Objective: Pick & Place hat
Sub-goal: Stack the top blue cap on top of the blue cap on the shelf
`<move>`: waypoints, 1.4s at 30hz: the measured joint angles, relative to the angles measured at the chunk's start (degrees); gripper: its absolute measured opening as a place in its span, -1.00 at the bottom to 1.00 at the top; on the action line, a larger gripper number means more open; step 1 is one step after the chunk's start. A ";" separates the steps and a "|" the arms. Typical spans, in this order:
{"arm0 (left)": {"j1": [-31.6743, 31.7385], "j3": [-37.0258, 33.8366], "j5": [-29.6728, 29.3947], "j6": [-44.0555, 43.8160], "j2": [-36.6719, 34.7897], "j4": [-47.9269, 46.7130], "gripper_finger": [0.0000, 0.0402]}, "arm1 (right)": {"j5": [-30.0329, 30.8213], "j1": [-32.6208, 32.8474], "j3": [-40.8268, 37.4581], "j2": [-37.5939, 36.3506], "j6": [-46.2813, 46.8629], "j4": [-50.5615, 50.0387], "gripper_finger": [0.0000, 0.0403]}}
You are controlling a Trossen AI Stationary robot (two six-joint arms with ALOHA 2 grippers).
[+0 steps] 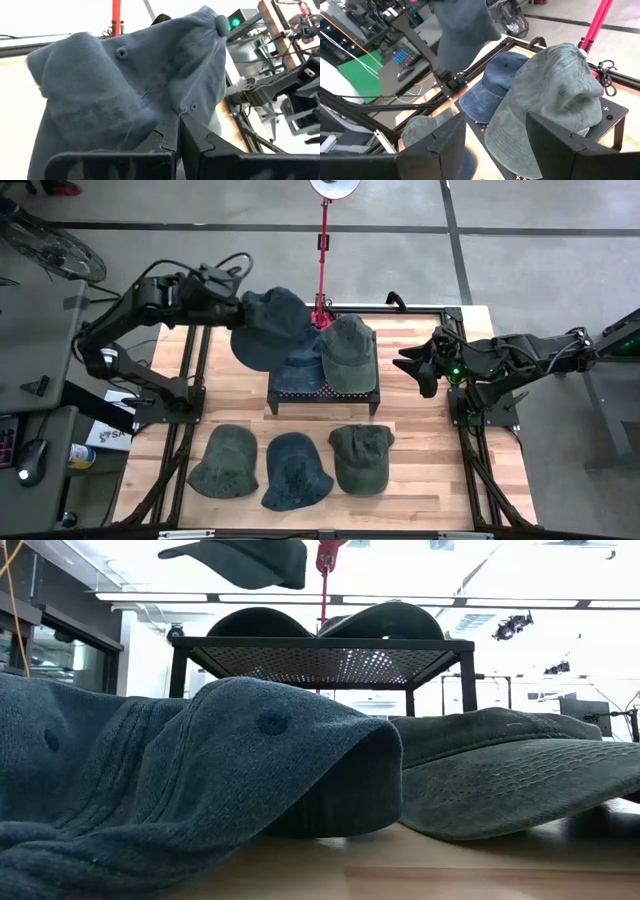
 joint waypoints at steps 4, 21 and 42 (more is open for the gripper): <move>-3.45 0.00 -2.09 -2.57 1.40 1.65 -1.00 | 0.00 0.02 0.01 0.00 0.02 -0.01 -0.01; -8.61 -0.09 -12.57 -10.36 8.12 12.59 -1.00 | -0.05 0.02 0.00 0.00 0.02 -0.06 -0.01; -9.77 -9.68 -16.26 -23.09 7.67 18.25 -1.00 | 0.98 0.02 0.02 -0.02 0.02 -0.47 -0.01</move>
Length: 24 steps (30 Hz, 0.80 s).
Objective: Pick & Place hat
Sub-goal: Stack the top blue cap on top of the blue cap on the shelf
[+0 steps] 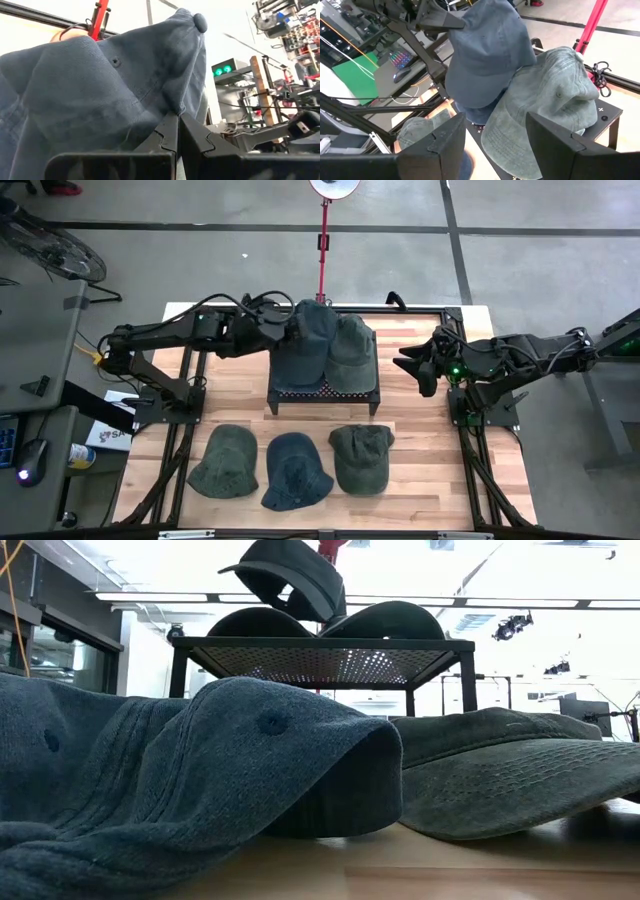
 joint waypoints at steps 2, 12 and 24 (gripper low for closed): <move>0.01 0.02 -0.13 -0.44 -0.05 -0.91 -1.00 | 0.00 0.00 0.00 0.00 0.00 -0.15 -0.01; 0.02 -0.29 -0.51 -2.59 -0.01 -8.09 -1.00 | 0.07 0.00 -0.02 0.02 0.00 -1.06 -0.01; 0.04 -8.66 3.10 -6.52 -0.01 -7.77 -1.00 | 0.68 -0.02 0.00 0.04 0.00 -1.24 -0.01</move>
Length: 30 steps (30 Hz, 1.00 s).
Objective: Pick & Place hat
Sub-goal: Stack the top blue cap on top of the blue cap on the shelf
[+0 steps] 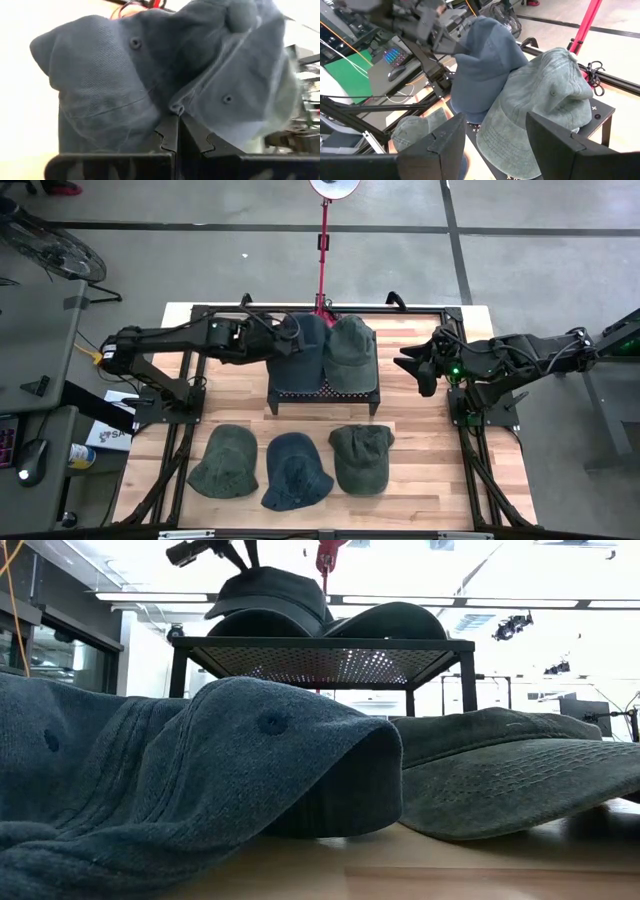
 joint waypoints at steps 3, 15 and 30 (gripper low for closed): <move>0.00 -1.84 0.95 -0.33 0.02 -0.08 -1.00 | 0.00 0.02 -0.01 0.00 0.00 0.00 -0.01; 0.00 -5.74 0.72 5.75 0.00 0.71 -1.00 | 0.00 0.01 0.00 0.00 0.65 -0.01 -0.01; 0.02 -5.74 -2.44 20.45 0.59 8.18 -1.00 | -0.02 0.00 -0.02 0.02 0.95 -0.02 -0.01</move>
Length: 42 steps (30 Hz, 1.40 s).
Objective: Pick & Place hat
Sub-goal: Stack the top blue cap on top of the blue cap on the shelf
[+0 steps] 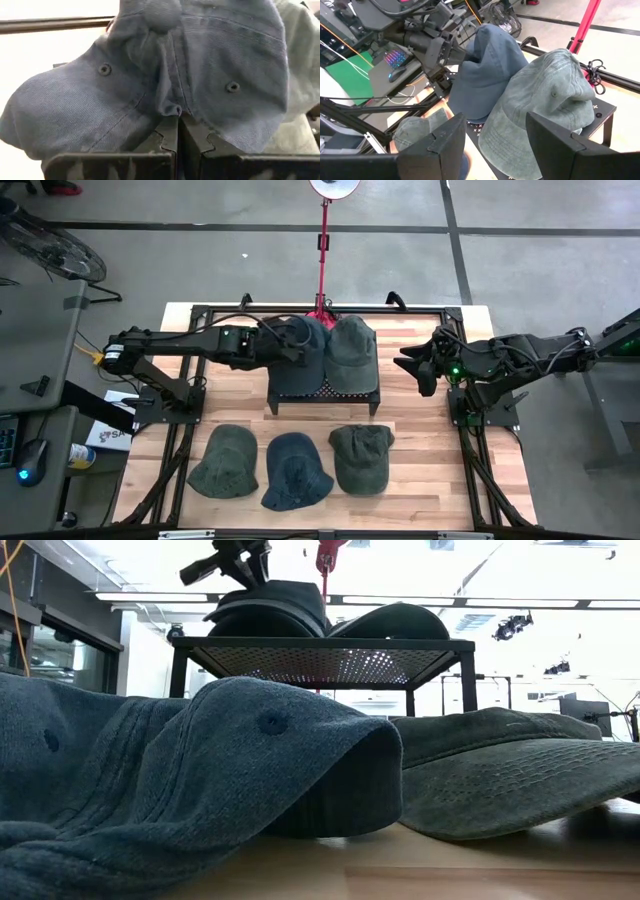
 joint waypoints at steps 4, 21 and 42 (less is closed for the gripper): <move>0.60 0.00 -0.66 1.83 -0.04 0.17 -1.00 | -0.22 0.00 0.02 0.00 0.10 0.02 -0.01; 4.17 0.00 3.73 19.70 -0.04 5.08 -0.98 | -0.21 0.02 0.02 0.11 -0.50 -0.82 -0.01; 4.17 0.00 3.11 41.79 -0.07 7.69 -0.25 | 0.02 0.00 0.02 0.11 -0.51 -1.58 -0.01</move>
